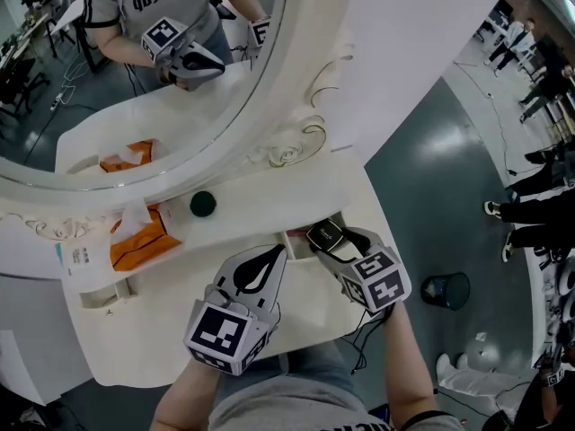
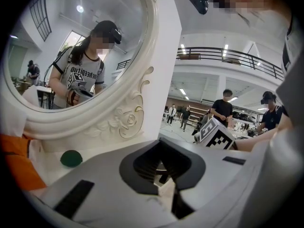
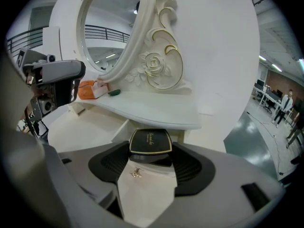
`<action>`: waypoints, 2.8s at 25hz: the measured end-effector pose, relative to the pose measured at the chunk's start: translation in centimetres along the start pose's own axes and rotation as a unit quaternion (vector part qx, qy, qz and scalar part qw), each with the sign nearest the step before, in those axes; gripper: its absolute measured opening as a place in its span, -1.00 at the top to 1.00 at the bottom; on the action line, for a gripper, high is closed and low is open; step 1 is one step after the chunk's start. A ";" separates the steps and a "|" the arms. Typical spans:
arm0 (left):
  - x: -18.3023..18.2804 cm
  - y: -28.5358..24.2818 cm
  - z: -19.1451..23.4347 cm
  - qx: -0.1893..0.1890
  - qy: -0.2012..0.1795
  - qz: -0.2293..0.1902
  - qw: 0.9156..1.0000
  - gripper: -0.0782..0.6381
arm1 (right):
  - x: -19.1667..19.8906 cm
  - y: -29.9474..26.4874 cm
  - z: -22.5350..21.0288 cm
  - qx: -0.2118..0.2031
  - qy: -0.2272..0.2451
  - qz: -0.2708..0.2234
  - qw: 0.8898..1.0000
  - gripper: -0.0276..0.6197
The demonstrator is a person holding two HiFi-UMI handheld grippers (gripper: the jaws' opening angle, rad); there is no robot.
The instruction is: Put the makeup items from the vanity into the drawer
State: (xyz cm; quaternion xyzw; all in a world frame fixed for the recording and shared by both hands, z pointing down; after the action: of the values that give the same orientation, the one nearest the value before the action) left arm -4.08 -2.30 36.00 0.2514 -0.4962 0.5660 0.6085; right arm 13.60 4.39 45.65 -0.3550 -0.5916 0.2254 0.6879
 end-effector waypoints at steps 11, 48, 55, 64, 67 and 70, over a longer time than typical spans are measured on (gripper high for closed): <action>-0.1 0.0 0.1 0.000 -0.002 -0.001 1.000 0.67 | -0.6 0.4 0.0 0.000 -0.005 -0.021 1.000 -0.02; -1.5 -0.9 -6.2 0.071 -0.051 -0.007 0.996 0.67 | -4.1 12.3 3.1 0.028 -0.026 -0.277 0.960 0.88; -1.9 -0.9 -6.7 0.078 -0.058 -0.007 0.995 0.67 | -5.1 13.9 4.0 0.033 -0.017 -0.307 0.951 0.88; -2.2 -1.1 -6.7 0.077 -0.057 -0.010 0.995 0.67 | -5.9 15.0 4.0 0.037 -0.011 -0.330 0.943 0.88; -2.2 -1.1 -6.6 0.076 -0.058 -0.011 0.995 0.67 | -6.0 15.1 4.0 0.043 -0.004 -0.333 0.942 0.89; -2.0 -1.2 -6.4 0.075 -0.055 -0.013 0.996 0.67 | -6.0 15.0 4.1 0.044 -0.001 -0.333 0.942 0.89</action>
State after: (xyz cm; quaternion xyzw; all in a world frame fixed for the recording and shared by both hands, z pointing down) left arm -0.63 2.10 32.08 0.3335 -0.4823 0.5786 0.5669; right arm 10.09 10.59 30.64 -0.1066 -0.6662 0.0099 0.7380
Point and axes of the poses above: the fingertips, and each gripper's own axes: y backward along the fingers, z to its left, x out of its underside, the point moved 7 cm from there along y, backward along the fingers, and after that the axes turned 10 degrees about y, right-handed, at the moved point
